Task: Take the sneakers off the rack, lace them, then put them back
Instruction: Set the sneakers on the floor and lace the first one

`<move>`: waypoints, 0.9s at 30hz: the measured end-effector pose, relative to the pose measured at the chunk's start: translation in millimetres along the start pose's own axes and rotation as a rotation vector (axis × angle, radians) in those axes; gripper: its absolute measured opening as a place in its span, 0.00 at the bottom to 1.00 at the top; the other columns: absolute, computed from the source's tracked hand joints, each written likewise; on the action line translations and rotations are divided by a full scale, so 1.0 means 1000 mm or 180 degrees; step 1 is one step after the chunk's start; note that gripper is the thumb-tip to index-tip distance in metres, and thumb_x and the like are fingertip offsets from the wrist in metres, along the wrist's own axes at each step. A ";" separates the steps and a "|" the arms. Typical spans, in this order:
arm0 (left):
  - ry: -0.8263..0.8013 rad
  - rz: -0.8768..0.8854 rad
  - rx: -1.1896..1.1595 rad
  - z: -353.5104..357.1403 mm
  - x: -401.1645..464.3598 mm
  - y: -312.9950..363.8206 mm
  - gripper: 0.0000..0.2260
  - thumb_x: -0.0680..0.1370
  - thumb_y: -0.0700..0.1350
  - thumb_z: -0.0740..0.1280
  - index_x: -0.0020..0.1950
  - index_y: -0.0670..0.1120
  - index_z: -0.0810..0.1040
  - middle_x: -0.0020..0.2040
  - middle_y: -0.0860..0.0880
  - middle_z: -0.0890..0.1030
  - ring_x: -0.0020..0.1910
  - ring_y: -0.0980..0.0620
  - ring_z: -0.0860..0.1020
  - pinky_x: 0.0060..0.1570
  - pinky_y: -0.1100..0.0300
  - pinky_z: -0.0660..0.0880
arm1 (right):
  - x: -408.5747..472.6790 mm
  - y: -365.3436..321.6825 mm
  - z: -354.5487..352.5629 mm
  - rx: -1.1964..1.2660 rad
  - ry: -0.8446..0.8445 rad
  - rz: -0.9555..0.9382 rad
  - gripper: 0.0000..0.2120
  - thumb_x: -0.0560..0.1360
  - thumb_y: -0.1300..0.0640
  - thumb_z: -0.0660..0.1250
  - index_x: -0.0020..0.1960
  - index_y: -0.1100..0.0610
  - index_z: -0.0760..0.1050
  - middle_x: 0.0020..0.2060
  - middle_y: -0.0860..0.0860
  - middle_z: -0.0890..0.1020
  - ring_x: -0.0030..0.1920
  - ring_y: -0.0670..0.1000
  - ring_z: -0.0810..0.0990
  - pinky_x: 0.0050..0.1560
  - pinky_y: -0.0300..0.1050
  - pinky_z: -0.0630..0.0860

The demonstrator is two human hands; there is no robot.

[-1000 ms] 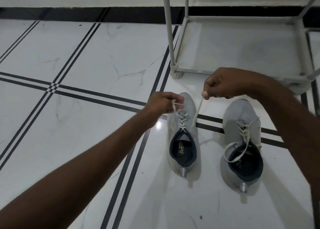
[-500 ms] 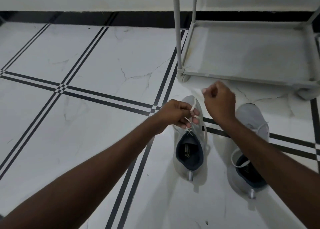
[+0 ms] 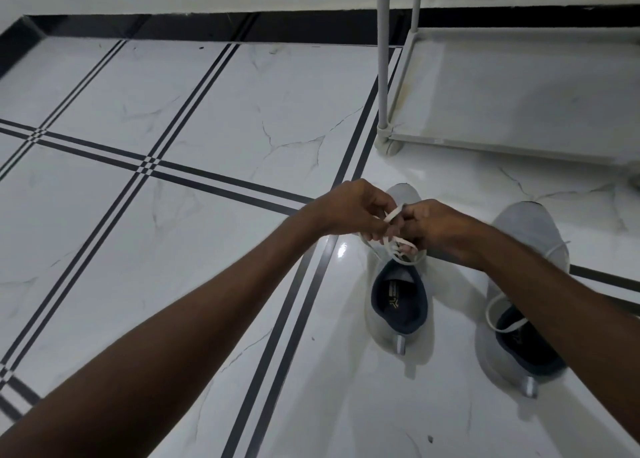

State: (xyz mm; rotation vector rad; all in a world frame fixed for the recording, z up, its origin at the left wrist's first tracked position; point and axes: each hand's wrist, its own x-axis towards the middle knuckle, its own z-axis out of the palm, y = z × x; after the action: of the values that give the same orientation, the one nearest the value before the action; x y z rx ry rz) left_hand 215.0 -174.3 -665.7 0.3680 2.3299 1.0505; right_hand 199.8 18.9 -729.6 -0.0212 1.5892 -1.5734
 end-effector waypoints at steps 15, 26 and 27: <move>0.1494 -0.0387 -0.1190 0.032 -0.011 -0.020 0.08 0.74 0.47 0.74 0.50 0.44 0.86 0.45 0.49 0.87 0.46 0.53 0.85 0.52 0.55 0.81 | -0.020 -0.013 -0.025 -0.2169 0.1029 -0.0486 0.03 0.71 0.58 0.75 0.41 0.57 0.85 0.31 0.49 0.86 0.30 0.40 0.83 0.38 0.37 0.77; 0.0275 -0.2012 -0.0247 0.030 -0.044 -0.062 0.26 0.77 0.46 0.71 0.72 0.39 0.70 0.67 0.39 0.77 0.64 0.41 0.78 0.62 0.50 0.77 | -0.042 -0.024 -0.062 -0.5022 0.0919 0.1445 0.18 0.65 0.44 0.77 0.43 0.57 0.82 0.42 0.52 0.85 0.48 0.55 0.81 0.53 0.47 0.77; 0.0359 -0.1681 0.0299 0.035 -0.040 -0.057 0.30 0.76 0.49 0.72 0.75 0.42 0.67 0.71 0.41 0.74 0.68 0.42 0.74 0.66 0.50 0.73 | -0.042 -0.021 -0.051 -0.5169 0.0953 0.1182 0.19 0.67 0.43 0.75 0.50 0.55 0.81 0.49 0.53 0.83 0.56 0.58 0.78 0.56 0.49 0.73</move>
State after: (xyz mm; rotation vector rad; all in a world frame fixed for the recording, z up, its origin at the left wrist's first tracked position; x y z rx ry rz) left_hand 266.9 -208.4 -712.5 -0.2723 2.3845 0.7172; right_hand 185.2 79.6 -699.2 -0.3473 2.4848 0.2930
